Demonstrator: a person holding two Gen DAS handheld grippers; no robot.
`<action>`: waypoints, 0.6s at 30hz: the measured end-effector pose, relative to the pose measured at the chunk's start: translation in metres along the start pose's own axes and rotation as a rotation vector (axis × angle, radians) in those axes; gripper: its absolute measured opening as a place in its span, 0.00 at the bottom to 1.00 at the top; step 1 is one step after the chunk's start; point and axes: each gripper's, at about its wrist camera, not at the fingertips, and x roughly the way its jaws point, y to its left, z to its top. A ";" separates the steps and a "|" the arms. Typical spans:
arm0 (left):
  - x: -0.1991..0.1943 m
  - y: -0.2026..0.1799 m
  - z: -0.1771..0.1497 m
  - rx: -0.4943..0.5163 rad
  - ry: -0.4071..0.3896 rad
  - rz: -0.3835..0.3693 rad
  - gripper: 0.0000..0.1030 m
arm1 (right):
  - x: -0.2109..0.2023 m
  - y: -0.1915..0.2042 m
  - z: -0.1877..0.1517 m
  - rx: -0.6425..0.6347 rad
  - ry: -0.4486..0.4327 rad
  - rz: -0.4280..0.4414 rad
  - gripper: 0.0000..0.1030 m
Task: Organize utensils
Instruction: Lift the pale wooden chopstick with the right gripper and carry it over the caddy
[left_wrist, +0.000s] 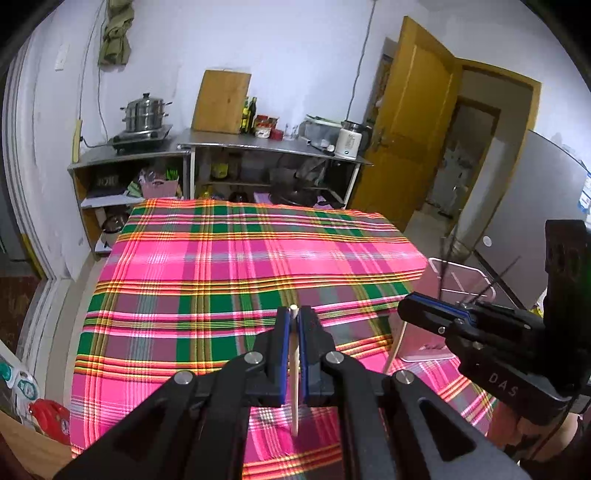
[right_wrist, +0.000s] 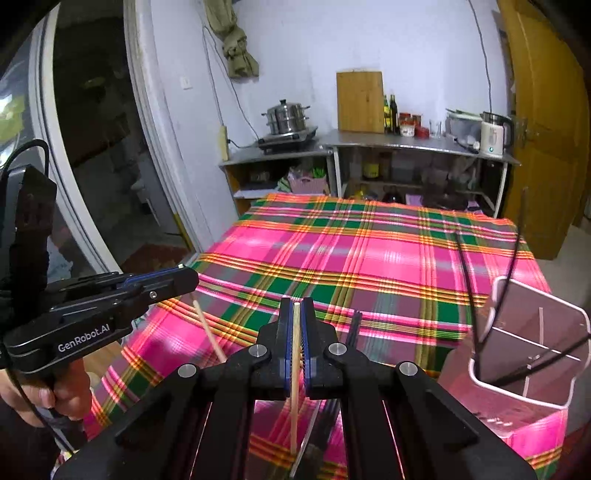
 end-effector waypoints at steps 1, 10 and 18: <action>-0.003 -0.002 0.000 0.004 -0.002 -0.003 0.05 | -0.005 0.000 0.000 -0.002 -0.007 0.000 0.04; -0.019 -0.025 -0.002 0.019 -0.006 -0.024 0.05 | -0.042 -0.009 -0.004 0.008 -0.062 -0.018 0.04; -0.020 -0.058 0.008 0.058 0.015 -0.075 0.05 | -0.075 -0.029 -0.005 0.028 -0.116 -0.053 0.03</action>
